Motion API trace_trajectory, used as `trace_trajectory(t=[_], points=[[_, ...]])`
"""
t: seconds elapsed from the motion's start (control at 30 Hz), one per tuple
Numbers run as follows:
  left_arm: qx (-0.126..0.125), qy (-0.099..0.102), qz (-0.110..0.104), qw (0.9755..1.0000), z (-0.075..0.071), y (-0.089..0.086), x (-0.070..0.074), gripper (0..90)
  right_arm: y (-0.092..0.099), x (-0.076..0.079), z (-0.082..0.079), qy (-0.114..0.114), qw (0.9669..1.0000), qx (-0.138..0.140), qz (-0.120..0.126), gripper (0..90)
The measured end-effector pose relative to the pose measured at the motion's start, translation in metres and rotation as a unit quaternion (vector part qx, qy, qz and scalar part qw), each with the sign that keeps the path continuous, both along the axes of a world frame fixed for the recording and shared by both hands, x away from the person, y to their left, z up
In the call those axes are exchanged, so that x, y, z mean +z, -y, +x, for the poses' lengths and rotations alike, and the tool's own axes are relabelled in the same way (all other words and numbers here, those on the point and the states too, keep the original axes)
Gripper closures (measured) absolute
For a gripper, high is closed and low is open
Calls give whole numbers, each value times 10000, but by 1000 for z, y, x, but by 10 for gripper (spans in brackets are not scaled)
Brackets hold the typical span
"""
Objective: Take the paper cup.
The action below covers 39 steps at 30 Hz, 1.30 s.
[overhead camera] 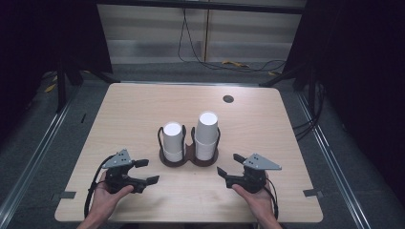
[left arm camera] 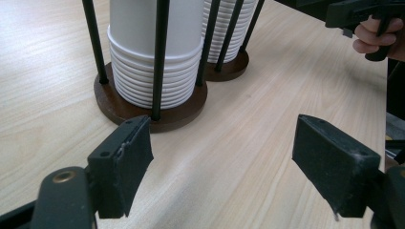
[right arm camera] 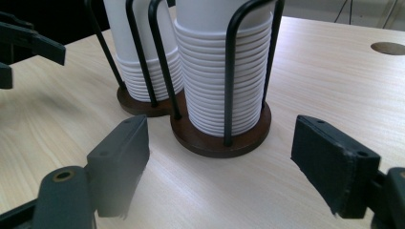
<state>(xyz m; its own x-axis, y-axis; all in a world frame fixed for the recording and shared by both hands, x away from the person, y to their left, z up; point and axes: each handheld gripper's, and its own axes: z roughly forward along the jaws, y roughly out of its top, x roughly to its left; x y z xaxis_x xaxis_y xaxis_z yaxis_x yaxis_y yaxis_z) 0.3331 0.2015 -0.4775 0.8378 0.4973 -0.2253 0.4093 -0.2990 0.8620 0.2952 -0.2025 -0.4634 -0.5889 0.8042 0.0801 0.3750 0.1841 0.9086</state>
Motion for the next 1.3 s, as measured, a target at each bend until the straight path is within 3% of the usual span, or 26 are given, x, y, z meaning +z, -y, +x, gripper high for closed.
trace_trajectory(t=[0.23,0.33,0.43,0.57,0.63,0.73,0.87,0.93,0.97,1.0,1.07,1.17,1.23,1.3], points=[[51,3,64,10000,4,3,2,209,4,-2,1,-147,9998,86,102,221],[71,25,23,10000,7,9,4,161,7,-1,3,-164,9997,137,70,220],[-76,-11,-43,10000,10,13,8,156,7,-2,4,-208,9996,140,90,220],[-191,62,91,9998,12,18,13,165,8,-3,5,-271,9994,152,121,220],[-228,43,8,9997,13,19,16,167,9,-2,4,-284,9994,169,117,219],[-138,344,-47,9993,13,17,25,224,10,-1,1,-312,9993,162,90,216],[-85,456,-230,9987,15,15,34,298,10,0,0,-326,9993,183,56,210],[-60,466,-602,9971,17,12,38,316,9,0,-2,-356,9991,240,-14,200],[-96,452,-598,9971,17,11,41,316,9,0,-2,-356,9991,240,-14,200],[-121,531,-446,9975,18,12,44,327,8,1,-4,-393,9989,258,-35,198],[-218,439,-395,9980,19,11,48,326,8,2,-9,-380,9986,345,-108,200],[-132,513,-243,9983,21,10,51,336,9,2,-11,-402,9985,334,-130,199],[-253,406,-260,9985,22,10,52,412,12,2,-12,-407,9986,326,4,199],[-305,274,-291,9987,25,10,53,398,14,3,-12,-402,9987,313,67,200]])
